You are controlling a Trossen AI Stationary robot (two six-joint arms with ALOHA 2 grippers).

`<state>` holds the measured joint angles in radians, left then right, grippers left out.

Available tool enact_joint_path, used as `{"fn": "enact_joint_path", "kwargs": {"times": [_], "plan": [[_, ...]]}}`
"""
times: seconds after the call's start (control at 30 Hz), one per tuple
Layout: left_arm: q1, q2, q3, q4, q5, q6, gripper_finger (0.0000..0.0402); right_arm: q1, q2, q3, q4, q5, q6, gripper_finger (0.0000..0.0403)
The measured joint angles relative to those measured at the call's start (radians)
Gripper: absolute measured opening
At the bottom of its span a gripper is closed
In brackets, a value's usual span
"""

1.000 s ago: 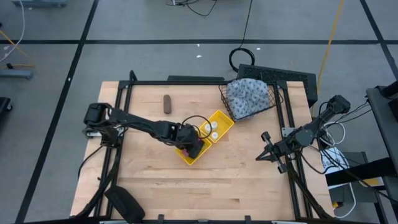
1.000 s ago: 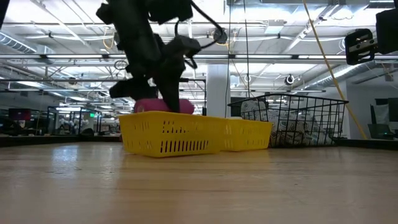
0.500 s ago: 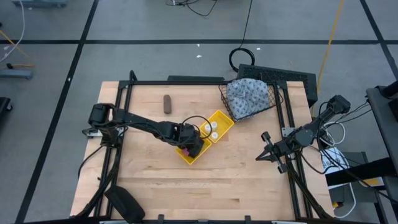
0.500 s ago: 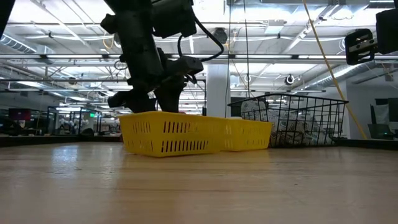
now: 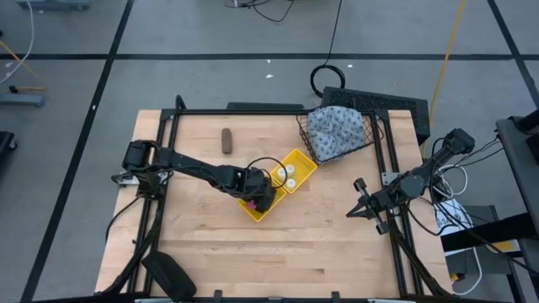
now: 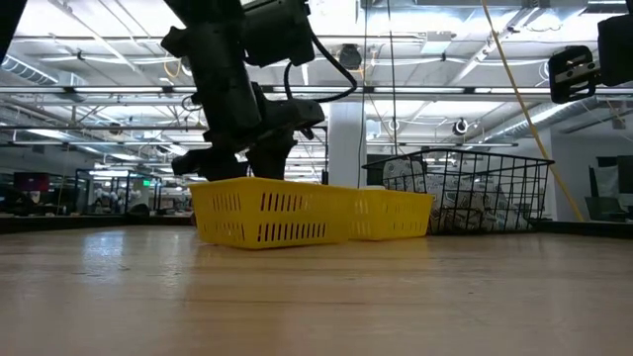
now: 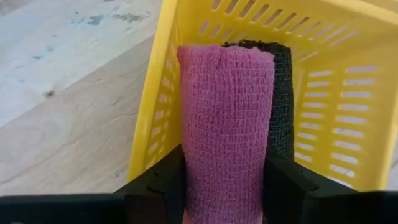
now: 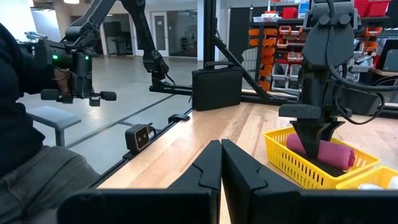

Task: Pick & place medical supplies in basket/bin
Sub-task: Put the pink bandage into the bottom yellow basket

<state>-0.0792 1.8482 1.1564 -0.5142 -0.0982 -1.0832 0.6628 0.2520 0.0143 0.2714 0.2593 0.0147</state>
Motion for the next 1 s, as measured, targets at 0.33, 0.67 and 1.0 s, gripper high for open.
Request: {"fn": "enact_joint_path", "kwargs": {"times": [0.33, 0.67, 1.0], "plan": [[0.0, 0.003, -0.001, 0.033, 0.017, 0.004, 0.0166, 0.0, 0.0, 0.0, 0.0, 0.0, 0.0, 0.0], [0.004, 0.005, -0.002, 0.049, 0.051, -0.003, 0.0237, 0.0, 0.0, 0.0, 0.0, 0.0, 0.0, 0.0], [0.037, 0.003, 0.02, 0.044, 0.117, 0.037, 0.0275, 0.0, 0.0, 0.0, 0.0, 0.0, 0.0, 0.0]]}}
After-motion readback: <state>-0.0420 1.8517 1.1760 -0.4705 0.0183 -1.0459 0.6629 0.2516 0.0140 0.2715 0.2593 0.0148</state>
